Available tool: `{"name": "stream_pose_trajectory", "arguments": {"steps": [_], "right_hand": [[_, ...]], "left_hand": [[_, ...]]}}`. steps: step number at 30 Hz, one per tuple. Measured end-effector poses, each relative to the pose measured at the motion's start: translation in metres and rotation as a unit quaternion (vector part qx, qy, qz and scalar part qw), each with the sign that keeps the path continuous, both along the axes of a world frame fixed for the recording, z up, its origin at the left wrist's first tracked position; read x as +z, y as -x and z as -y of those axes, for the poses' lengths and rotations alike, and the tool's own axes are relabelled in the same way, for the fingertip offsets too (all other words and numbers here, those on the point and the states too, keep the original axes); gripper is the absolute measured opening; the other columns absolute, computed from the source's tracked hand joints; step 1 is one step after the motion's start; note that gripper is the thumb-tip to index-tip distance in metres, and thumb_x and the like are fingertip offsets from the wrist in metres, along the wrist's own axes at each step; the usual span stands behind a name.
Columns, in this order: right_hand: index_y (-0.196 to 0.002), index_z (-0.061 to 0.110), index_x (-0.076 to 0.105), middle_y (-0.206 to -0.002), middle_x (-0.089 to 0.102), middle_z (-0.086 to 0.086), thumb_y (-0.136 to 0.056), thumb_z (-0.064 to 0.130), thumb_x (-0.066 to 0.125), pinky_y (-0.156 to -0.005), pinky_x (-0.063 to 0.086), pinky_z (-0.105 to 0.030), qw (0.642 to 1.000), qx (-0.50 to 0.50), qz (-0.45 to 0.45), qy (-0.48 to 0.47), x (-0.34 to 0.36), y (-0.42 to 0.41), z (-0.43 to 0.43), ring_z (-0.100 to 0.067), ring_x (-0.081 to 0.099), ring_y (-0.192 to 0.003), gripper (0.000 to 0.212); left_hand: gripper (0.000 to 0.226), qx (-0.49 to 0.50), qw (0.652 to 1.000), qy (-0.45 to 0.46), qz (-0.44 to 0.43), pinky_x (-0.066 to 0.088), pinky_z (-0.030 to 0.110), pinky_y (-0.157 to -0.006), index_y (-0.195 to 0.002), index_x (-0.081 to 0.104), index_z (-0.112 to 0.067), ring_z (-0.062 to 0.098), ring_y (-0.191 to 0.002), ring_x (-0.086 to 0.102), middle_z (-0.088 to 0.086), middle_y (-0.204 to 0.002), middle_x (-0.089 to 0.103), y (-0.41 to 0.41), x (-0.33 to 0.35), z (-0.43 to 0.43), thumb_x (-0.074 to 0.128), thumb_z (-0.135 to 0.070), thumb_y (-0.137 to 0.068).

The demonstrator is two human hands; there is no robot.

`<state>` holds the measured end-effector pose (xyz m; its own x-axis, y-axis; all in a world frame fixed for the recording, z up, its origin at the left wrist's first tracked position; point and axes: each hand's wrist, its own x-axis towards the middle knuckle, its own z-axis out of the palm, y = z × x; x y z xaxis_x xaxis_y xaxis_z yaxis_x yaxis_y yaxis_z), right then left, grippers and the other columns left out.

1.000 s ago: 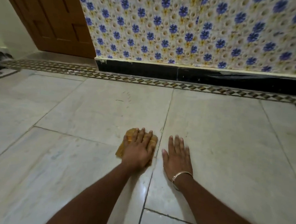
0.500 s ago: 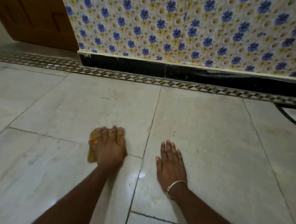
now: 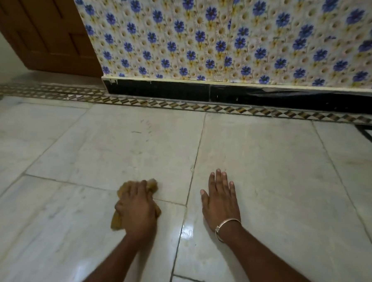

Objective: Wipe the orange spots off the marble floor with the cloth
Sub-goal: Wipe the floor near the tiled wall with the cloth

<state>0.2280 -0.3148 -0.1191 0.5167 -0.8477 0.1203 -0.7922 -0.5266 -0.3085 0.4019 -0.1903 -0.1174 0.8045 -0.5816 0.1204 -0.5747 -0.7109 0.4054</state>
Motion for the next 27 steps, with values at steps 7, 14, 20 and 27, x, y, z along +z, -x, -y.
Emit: {"name": "stream_pose_trajectory", "arguments": {"steps": [7,14,20,27], "right_hand": [[-0.156,0.004,0.027,-0.164,0.023,-0.015,-0.097,0.042,0.008,-0.124,0.007,-0.045,0.999,-0.032,-0.037,-0.006,-0.024,-0.039,-0.02,-0.027,0.018,-0.154,0.072],[-0.158,0.009,0.021,-0.167,0.016,-0.013,-0.1,0.044,0.008,-0.125,0.01,-0.048,0.999,-0.022,-0.034,-0.005,-0.023,-0.04,-0.02,-0.025,0.011,-0.155,0.07],[-0.158,0.009,0.021,-0.167,0.014,-0.015,-0.101,0.042,0.016,-0.125,0.009,-0.05,0.999,-0.014,-0.026,0.015,-0.016,-0.039,-0.023,-0.028,0.01,-0.155,0.066],[-0.159,0.009,0.013,-0.168,0.005,-0.012,-0.096,0.051,-0.004,-0.126,-0.004,-0.044,0.998,0.011,-0.051,-0.041,-0.01,-0.026,-0.068,-0.024,-0.001,-0.156,0.078]], "left_hand": [[0.061,-0.303,0.949,-0.074,0.047,0.017,0.066,-0.12,-0.161,0.03,-0.031,0.031,-0.16,0.009,0.009,-0.173,0.014,-0.001,0.025,0.124,0.041,-0.041,-0.102],[0.064,-0.076,0.99,-0.117,-0.008,0.008,0.065,-0.124,-0.164,0.017,-0.033,0.033,-0.16,0.006,0.012,-0.173,0.01,-0.069,0.004,0.114,0.022,-0.055,-0.105],[0.06,-0.22,0.964,-0.139,0.055,0.01,0.063,-0.123,-0.163,0.019,-0.041,0.023,-0.161,0.004,0.0,-0.174,0.011,-0.044,0.006,0.075,0.022,-0.058,-0.106],[0.062,-0.213,0.968,-0.124,0.035,0.007,0.062,-0.125,-0.164,0.021,-0.035,0.026,-0.161,0.007,0.004,-0.174,0.01,-0.002,-0.006,-0.029,0.022,-0.054,-0.104]]}}
